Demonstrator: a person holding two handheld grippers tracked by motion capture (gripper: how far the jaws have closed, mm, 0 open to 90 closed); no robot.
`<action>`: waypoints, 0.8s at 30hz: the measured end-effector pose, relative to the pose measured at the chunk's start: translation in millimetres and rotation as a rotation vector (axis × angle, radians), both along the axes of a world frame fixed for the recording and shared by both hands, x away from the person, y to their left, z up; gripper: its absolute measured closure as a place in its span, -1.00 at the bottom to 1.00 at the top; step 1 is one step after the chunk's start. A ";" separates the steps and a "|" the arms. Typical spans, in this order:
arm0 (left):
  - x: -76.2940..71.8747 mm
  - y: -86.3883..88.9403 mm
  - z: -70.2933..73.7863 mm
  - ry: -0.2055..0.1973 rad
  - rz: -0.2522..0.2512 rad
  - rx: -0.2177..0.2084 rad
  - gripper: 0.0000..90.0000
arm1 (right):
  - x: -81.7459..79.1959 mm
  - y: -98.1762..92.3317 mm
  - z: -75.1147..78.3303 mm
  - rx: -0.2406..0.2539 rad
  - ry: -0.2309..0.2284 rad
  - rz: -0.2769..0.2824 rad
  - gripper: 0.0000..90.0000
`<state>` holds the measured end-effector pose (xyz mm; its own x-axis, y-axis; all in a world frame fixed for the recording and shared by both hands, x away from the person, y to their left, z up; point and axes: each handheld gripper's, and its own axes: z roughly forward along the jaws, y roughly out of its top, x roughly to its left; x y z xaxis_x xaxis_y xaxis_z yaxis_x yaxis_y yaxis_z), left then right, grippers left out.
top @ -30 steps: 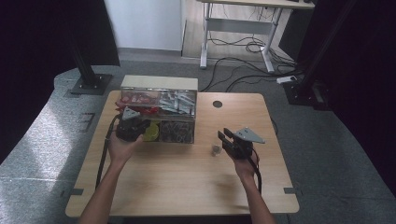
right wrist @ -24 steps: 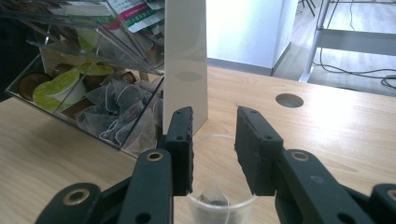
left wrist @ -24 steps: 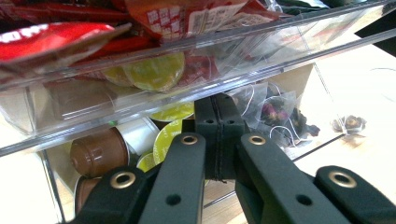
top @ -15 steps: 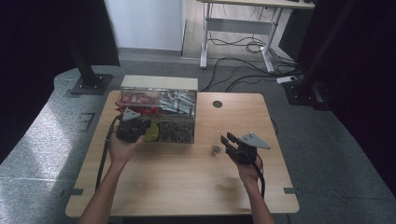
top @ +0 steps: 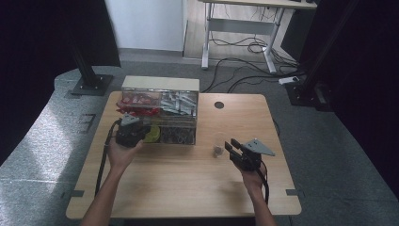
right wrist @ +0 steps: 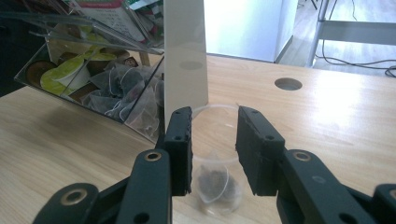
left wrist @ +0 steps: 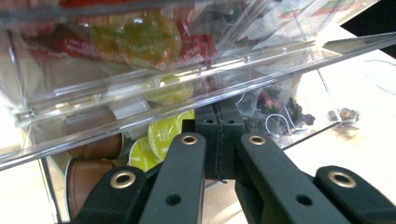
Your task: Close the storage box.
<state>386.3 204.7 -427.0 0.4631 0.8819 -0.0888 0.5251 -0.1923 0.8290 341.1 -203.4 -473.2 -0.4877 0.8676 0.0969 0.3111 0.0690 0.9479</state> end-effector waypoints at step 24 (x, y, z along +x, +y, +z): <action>-8.6 10.2 -27.9 0.052 0.010 -0.031 1.00 | -6.0 -9.1 -9.5 -0.013 0.027 -0.023 0.47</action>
<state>377.7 214.9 -454.9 0.4484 0.8828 -0.1399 0.5697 -0.1617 0.8058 335.1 -212.4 -482.7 -0.4655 0.8796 0.0981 0.3377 0.0740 0.9383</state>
